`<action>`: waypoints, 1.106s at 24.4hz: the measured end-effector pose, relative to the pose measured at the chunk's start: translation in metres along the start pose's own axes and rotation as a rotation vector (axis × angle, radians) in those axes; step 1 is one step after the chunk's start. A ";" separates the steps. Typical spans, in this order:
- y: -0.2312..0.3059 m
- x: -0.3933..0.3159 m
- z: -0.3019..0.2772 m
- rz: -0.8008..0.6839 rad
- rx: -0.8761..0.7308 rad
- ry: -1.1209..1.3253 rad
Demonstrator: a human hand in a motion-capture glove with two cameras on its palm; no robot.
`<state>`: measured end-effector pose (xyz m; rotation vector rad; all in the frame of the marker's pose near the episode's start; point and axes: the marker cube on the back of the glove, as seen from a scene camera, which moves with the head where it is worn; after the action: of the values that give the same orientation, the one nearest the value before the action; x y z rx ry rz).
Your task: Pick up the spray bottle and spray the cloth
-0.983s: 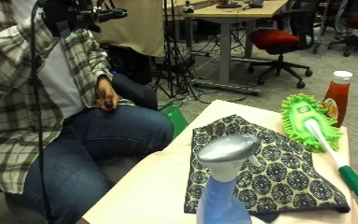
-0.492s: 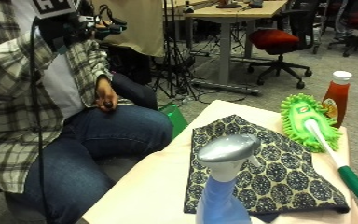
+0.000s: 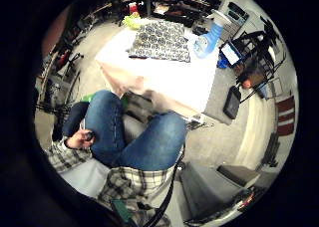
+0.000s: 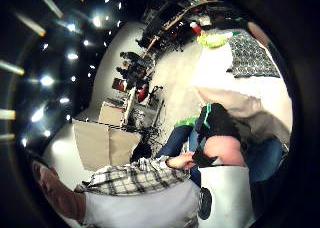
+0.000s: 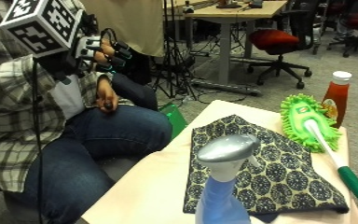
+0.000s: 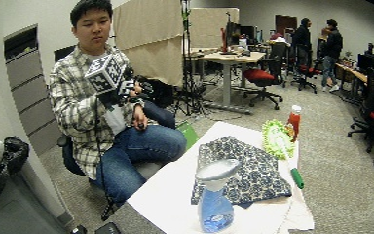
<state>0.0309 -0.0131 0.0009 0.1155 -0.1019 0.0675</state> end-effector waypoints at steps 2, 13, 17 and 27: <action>-0.008 0.013 -0.001 0.030 0.044 -0.051; -0.076 0.119 -0.005 0.280 0.252 -0.492; -0.098 0.161 -0.014 0.356 0.337 -0.532; -0.151 0.230 -0.015 0.439 0.387 -0.530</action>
<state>0.2715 -0.1465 -0.0067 0.4965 -0.6444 0.4964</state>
